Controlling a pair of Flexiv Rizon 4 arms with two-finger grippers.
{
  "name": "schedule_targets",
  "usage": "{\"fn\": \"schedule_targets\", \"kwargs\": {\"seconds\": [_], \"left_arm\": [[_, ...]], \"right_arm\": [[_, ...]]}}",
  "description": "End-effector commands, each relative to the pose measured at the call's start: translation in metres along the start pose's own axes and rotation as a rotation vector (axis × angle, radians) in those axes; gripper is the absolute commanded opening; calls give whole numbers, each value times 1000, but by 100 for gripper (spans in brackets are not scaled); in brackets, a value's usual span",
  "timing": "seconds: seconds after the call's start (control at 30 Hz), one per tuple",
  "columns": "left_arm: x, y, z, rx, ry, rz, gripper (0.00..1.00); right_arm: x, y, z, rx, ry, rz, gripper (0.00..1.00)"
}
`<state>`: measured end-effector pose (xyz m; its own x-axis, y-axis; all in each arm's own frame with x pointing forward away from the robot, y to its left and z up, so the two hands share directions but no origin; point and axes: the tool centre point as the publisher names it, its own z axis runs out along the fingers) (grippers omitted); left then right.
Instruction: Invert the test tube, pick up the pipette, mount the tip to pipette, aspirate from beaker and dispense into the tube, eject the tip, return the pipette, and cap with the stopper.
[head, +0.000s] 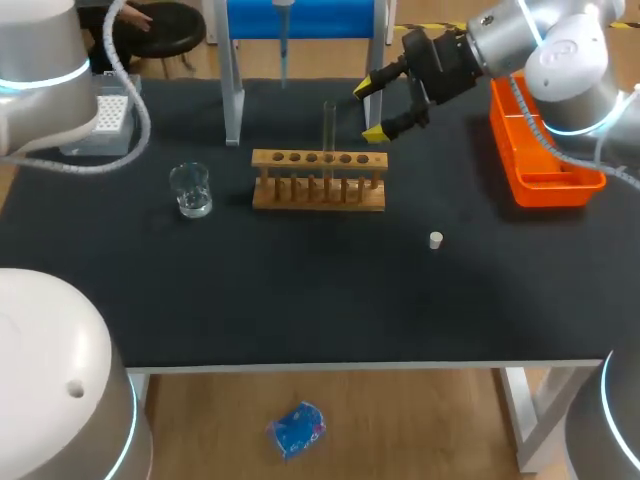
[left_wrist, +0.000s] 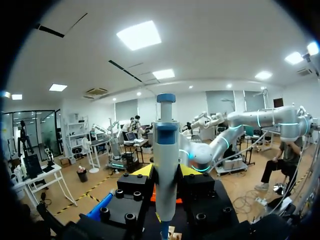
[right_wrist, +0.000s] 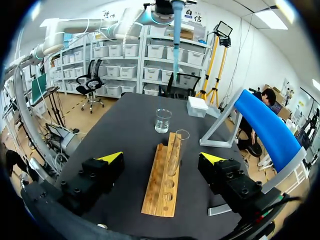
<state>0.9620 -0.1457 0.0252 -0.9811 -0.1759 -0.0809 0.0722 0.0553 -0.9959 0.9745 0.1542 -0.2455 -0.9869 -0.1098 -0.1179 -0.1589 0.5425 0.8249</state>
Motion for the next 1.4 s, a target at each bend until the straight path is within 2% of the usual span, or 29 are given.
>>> {"fn": "schedule_targets", "kwargs": {"seconds": [0.03, 0.37, 1.17, 1.4], "left_arm": [[-12, 4, 27, 13, 80, -8, 0], [-7, 21, 47, 54, 117, -65, 0], [-7, 21, 47, 54, 117, -65, 0], [-15, 26, 50, 62, 127, -74, 0]], "right_arm": [[0, 0, -1, 1, 0, -1, 100], [0, 0, -1, 1, 0, -1, 100], [0, 0, -1, 1, 0, -1, 100], [0, 0, -1, 1, 0, -1, 100]]}}
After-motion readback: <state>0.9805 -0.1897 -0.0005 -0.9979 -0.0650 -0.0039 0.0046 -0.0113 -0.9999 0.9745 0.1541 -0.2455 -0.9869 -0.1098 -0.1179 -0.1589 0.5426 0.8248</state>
